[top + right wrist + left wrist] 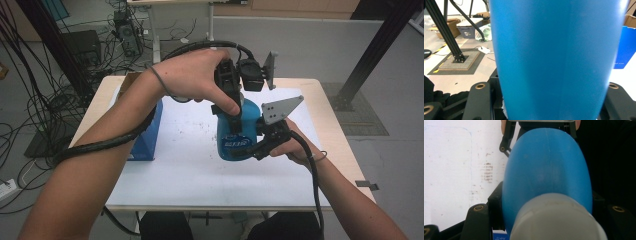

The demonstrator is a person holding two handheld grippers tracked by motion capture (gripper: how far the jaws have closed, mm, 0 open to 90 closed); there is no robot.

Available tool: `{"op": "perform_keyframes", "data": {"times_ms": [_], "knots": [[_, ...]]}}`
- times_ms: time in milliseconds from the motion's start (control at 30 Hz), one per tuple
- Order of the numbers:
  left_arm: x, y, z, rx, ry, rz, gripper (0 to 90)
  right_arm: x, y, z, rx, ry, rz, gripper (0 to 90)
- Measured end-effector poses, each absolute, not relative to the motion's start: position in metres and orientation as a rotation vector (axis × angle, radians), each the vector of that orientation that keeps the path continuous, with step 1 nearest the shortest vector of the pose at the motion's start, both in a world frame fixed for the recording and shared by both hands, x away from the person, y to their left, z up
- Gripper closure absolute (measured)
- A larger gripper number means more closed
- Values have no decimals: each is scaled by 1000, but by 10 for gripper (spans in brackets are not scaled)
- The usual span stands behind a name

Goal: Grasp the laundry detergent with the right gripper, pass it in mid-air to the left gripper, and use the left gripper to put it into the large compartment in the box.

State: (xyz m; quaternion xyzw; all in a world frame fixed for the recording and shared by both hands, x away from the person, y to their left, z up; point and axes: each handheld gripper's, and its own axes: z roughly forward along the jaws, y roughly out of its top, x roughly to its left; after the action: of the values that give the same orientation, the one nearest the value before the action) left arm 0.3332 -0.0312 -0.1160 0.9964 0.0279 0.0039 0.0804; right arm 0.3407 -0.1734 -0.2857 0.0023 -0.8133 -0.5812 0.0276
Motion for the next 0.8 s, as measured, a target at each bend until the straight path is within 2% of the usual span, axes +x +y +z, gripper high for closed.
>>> {"op": "perform_keyframes", "data": {"times_ms": [800], "knots": [[333, -31, -116, 2987, 91, 11, 379, 341, -172, -286, 10, -2509, -1796, 407]]}}
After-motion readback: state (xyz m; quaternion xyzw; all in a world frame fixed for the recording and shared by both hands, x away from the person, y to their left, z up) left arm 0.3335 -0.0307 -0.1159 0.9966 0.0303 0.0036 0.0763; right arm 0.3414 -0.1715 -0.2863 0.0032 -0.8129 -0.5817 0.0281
